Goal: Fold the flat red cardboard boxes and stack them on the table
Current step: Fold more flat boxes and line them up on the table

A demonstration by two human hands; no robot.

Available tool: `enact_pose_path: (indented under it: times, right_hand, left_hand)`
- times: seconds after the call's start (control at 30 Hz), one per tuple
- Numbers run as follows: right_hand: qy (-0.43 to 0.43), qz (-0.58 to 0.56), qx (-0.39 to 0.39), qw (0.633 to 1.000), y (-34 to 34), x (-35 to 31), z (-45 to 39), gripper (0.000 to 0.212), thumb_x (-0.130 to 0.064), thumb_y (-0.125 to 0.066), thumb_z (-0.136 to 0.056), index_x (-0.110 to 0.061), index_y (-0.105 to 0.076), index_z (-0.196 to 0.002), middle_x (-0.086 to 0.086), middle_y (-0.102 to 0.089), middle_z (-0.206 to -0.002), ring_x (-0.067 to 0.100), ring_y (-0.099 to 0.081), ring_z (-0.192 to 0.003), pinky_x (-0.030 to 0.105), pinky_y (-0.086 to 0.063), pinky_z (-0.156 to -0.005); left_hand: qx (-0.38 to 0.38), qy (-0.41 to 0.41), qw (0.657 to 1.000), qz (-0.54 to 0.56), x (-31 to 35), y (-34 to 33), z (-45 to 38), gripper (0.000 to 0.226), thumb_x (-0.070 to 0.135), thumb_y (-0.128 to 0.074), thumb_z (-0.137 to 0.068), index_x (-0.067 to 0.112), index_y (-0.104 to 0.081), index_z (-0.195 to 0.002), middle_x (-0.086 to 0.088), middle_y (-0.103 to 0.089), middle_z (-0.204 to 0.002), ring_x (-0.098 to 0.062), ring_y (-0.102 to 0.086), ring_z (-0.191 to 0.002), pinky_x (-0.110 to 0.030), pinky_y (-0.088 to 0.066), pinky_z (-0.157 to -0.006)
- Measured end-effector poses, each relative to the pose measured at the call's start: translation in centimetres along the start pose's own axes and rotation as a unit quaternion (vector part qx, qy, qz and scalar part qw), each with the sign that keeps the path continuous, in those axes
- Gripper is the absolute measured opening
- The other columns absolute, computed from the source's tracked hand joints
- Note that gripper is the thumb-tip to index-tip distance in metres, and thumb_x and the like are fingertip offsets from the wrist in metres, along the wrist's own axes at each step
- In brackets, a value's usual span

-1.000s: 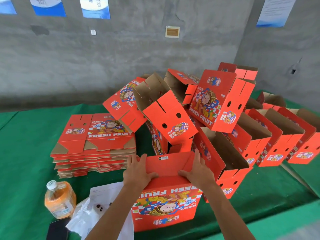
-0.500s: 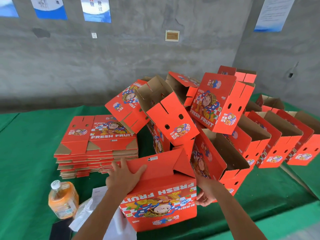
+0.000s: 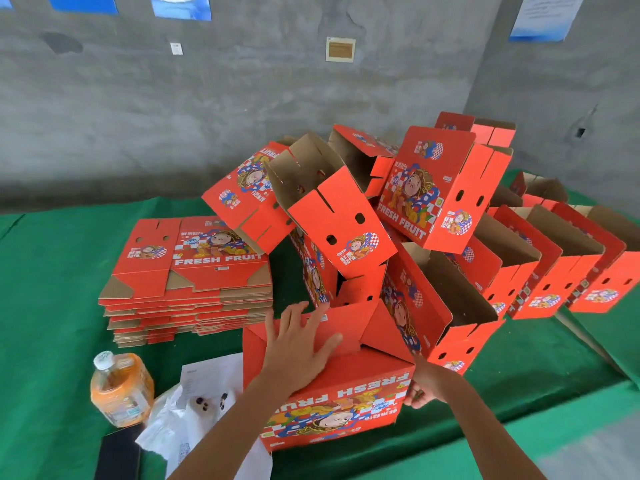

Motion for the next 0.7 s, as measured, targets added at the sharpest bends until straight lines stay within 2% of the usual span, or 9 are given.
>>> enact_pose_path:
  times: [0.07,0.13,0.2,0.3,0.4,0.43,0.57,0.6,0.7]
  right_hand:
    - [0.016,0.013,0.009,1.000,0.1,0.4,-0.4,0.043,-0.012,-0.039,-0.111,0.004,-0.033,-0.151,0.008,-0.060,-0.088,0.022,-0.064,-0.074,0.043,-0.060,-0.089]
    - [0.020,0.009,0.010,1.000,0.2,0.5,-0.7,0.041,-0.010,-0.037,-0.111,0.005,-0.039,-0.149,0.009,-0.054,-0.088,0.023,-0.057,-0.076,0.050,-0.052,-0.101]
    - [0.013,-0.020,0.008,1.000,0.0,0.4,-0.3,0.043,-0.010,-0.039,-0.111,0.001,-0.033,-0.153,0.015,-0.051,-0.090,0.023,-0.051,-0.072,0.044,-0.056,-0.093]
    - [0.056,0.003,-0.011,0.998,-0.4,-0.6,0.1,0.045,-0.008,-0.039,-0.111,-0.010,-0.025,-0.154,0.026,-0.055,-0.114,0.033,-0.061,-0.093,0.036,-0.060,-0.076]
    - [0.048,-0.018,-0.008,0.999,-0.6,-1.7,0.1,0.021,-0.023,-0.037,-0.113,-0.011,-0.043,-0.129,0.017,-0.055,-0.107,0.031,-0.059,-0.092,0.042,-0.059,-0.085]
    - [0.029,-0.030,-0.013,0.999,-0.7,-1.9,-0.1,0.023,-0.030,-0.038,-0.112,-0.009,-0.044,-0.120,0.015,-0.054,-0.098,0.029,-0.056,-0.085,0.042,-0.057,-0.083]
    - [-0.040,0.070,-0.074,0.994,-1.8,-3.6,0.2,0.073,-0.074,-0.025,-0.099,-0.006,-0.044,-0.119,0.000,-0.049,-0.053,0.014,-0.043,-0.046,0.027,-0.055,-0.056]
    - [-0.042,0.117,-0.079,0.989,-2.1,-4.4,0.4,0.082,-0.079,-0.021,-0.096,-0.007,-0.043,-0.127,0.002,-0.053,-0.055,0.012,-0.043,-0.043,0.026,-0.056,-0.056]
    - [-0.045,0.195,-0.095,0.975,-3.4,-7.0,1.3,0.085,-0.090,-0.023,-0.086,-0.021,-0.041,-0.133,0.017,-0.064,-0.095,0.011,-0.050,-0.042,0.027,-0.060,-0.057]
  left_hand:
    - [0.000,-0.027,0.999,0.020,0.4,-0.5,0.3,0.076,0.081,-0.007,-0.095,0.045,-0.012,-0.161,0.003,-0.009,-0.172,-0.018,0.005,-0.159,-0.058,0.011,-0.125]
    - [0.040,-0.027,0.999,-0.002,0.9,0.0,0.4,0.076,0.077,-0.011,-0.096,0.039,-0.022,-0.160,0.001,-0.010,-0.173,-0.022,0.005,-0.160,-0.060,0.011,-0.125]
    - [0.082,-0.001,0.996,-0.032,0.9,1.0,0.3,0.074,0.074,-0.016,-0.097,0.033,-0.033,-0.156,0.000,-0.022,-0.170,-0.027,-0.009,-0.160,-0.062,0.007,-0.125]
    - [0.017,0.055,0.998,-0.029,0.0,0.6,0.1,0.072,0.077,-0.019,-0.095,0.038,-0.030,-0.154,0.007,-0.037,-0.160,-0.025,-0.027,-0.152,-0.068,0.000,-0.122]
    - [0.007,0.073,0.997,0.026,-1.1,1.0,-0.3,0.066,0.078,-0.028,-0.096,0.038,-0.037,-0.148,0.008,-0.046,-0.149,-0.021,-0.036,-0.144,-0.061,-0.006,-0.124]
    - [0.018,0.075,0.996,0.045,-1.4,1.4,-0.2,0.063,0.076,-0.031,-0.096,0.038,-0.040,-0.145,0.009,-0.048,-0.146,-0.019,-0.038,-0.142,-0.057,-0.009,-0.125]
    - [0.070,0.072,0.991,0.092,-3.2,2.5,1.0,0.050,0.073,-0.039,-0.097,0.038,-0.051,-0.130,0.014,-0.056,-0.134,-0.012,-0.046,-0.132,-0.045,-0.019,-0.123]
    - [0.080,0.077,0.988,0.106,-4.0,2.7,1.5,0.049,0.073,-0.041,-0.096,0.038,-0.052,-0.128,0.014,-0.057,-0.132,-0.011,-0.047,-0.131,-0.044,-0.020,-0.123]
    - [0.113,0.102,0.977,0.152,-6.7,3.4,3.1,0.042,0.071,-0.047,-0.095,0.038,-0.054,-0.121,0.015,-0.059,-0.123,-0.011,-0.051,-0.124,-0.042,-0.024,-0.120]
Point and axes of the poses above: each hand's wrist, its own z-axis away from the middle knuckle, its own y-axis out of the back of the hand, x = y × z, the point moved 6 cm from there along -z, towards the middle knuckle
